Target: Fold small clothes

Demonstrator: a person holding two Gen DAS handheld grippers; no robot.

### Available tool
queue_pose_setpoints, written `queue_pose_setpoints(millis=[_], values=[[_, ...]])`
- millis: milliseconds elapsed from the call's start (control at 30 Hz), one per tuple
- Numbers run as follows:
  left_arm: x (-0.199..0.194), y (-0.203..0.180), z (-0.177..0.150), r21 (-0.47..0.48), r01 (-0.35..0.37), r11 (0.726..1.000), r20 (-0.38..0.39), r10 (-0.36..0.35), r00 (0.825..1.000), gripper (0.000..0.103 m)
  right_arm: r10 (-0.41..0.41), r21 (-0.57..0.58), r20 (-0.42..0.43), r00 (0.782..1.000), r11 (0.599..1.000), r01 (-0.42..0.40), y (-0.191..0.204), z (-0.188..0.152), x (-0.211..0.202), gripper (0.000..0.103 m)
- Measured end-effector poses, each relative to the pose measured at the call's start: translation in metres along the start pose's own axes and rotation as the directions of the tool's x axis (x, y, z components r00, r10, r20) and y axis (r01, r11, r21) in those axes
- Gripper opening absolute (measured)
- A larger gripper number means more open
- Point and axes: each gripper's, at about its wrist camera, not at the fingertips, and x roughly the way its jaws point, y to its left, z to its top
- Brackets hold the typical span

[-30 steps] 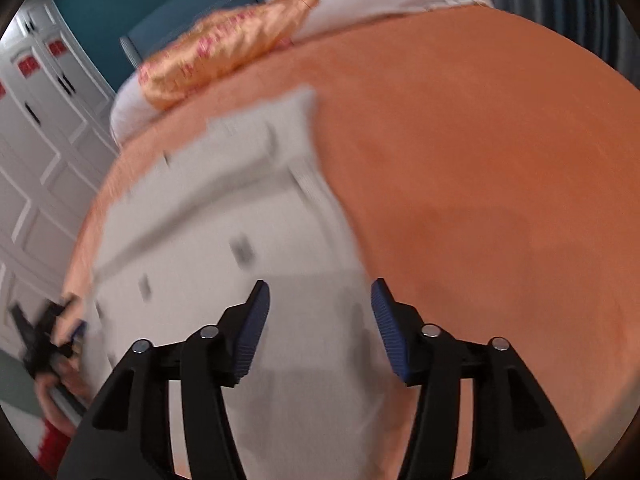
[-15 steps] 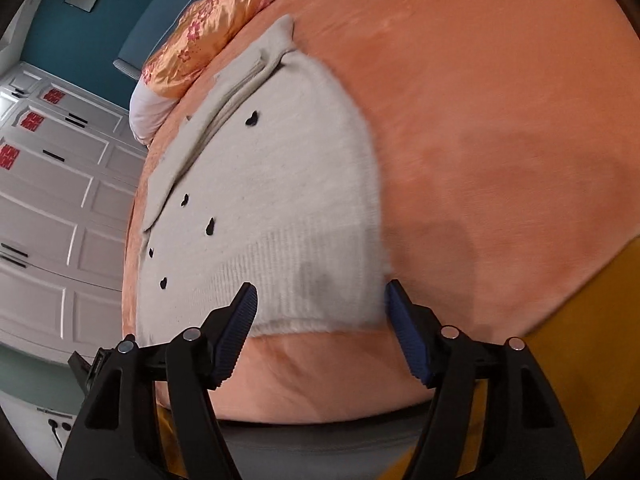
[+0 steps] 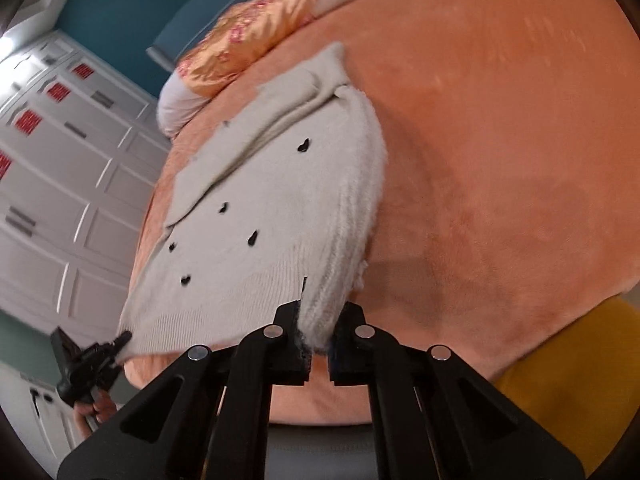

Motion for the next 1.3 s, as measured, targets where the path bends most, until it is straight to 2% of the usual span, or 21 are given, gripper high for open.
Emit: queue_pose_setpoints(millis=[133, 200, 233, 367, 500, 567, 633, 667, 733, 833, 900, 1000, 1100, 1200, 1300], values=[[-0.025, -0.006, -0.025, 0.071, -0.013, 0.997, -0.057, 0.017, 0.998, 0.005, -0.056, -0.085, -0.069, 0.996, 0.995, 0.05, -0.004, -0.021, -0.025, 0.004], [-0.038, -0.005, -0.047, 0.111, -0.035, 0.993, -0.116, 0.048, 0.992, 0.005, -0.09, -0.129, -0.119, 0.989, 0.989, 0.075, -0.008, -0.037, -0.036, 0.004], [-0.043, -0.003, -0.059, 0.125, -0.043, 0.991, -0.148, 0.061, 0.987, 0.005, -0.107, -0.147, -0.142, 0.984, 0.985, 0.086, -0.011, -0.045, -0.041, 0.004], [-0.069, 0.007, -0.111, 0.184, -0.082, 0.979, -0.293, 0.135, 0.947, 0.005, -0.173, -0.207, -0.28, 0.944, 0.971, 0.117, -0.025, -0.092, -0.069, 0.004], [-0.095, 0.011, -0.145, 0.174, -0.091, 0.981, -0.374, 0.152, 0.915, 0.005, -0.196, -0.235, -0.371, 0.908, 0.965, 0.112, -0.026, -0.13, -0.099, 0.003], [-0.105, 0.009, -0.155, 0.163, -0.091, 0.982, -0.391, 0.149, 0.908, 0.005, -0.177, -0.22, -0.39, 0.903, 0.971, 0.095, -0.024, -0.133, -0.109, 0.004], [-0.11, 0.004, -0.15, 0.15, -0.091, 0.984, -0.38, 0.142, 0.914, 0.004, -0.171, -0.23, -0.401, 0.9, 0.97, 0.081, -0.021, -0.131, -0.113, 0.004], [-0.112, 0.002, -0.143, 0.142, -0.089, 0.986, -0.364, 0.135, 0.922, 0.005, -0.173, -0.242, -0.39, 0.905, 0.967, 0.081, -0.019, -0.125, -0.114, 0.004], [-0.114, -0.005, -0.118, 0.14, -0.075, 0.987, -0.292, 0.114, 0.949, 0.004, -0.162, -0.251, -0.347, 0.924, 0.965, 0.075, -0.016, -0.109, -0.114, 0.004], [-0.107, -0.021, -0.062, 0.134, -0.034, 0.99, -0.144, 0.053, 0.988, 0.004, -0.105, -0.238, -0.189, 0.976, 0.97, 0.058, -0.01, -0.062, -0.115, 0.004], [-0.098, -0.031, -0.027, 0.136, 0.009, 0.991, -0.053, -0.001, 0.999, 0.005, -0.04, -0.213, -0.031, 0.999, 0.977, 0.033, -0.004, -0.022, -0.111, 0.004], [-0.077, -0.057, 0.018, 0.161, 0.031, 0.986, 0.082, -0.045, 0.996, 0.005, 0.018, -0.168, 0.147, 0.989, 0.986, 0.007, 0.0, 0.027, -0.093, 0.004], [-0.047, -0.075, 0.059, 0.151, 0.037, 0.988, 0.185, -0.065, 0.981, 0.005, 0.047, -0.102, 0.245, 0.968, 0.995, -0.022, -0.004, 0.062, -0.065, 0.004], [-0.011, -0.081, 0.085, 0.122, 0.014, 0.992, 0.237, -0.043, 0.97, 0.005, 0.064, -0.017, 0.33, 0.942, 0.998, -0.062, -0.01, 0.1, -0.034, 0.004], [0.021, -0.078, 0.104, 0.07, -0.009, 0.997, 0.246, -0.008, 0.969, 0.005, 0.051, 0.015, 0.365, 0.93, 0.998, -0.061, -0.003, 0.119, -0.01, 0.004]])
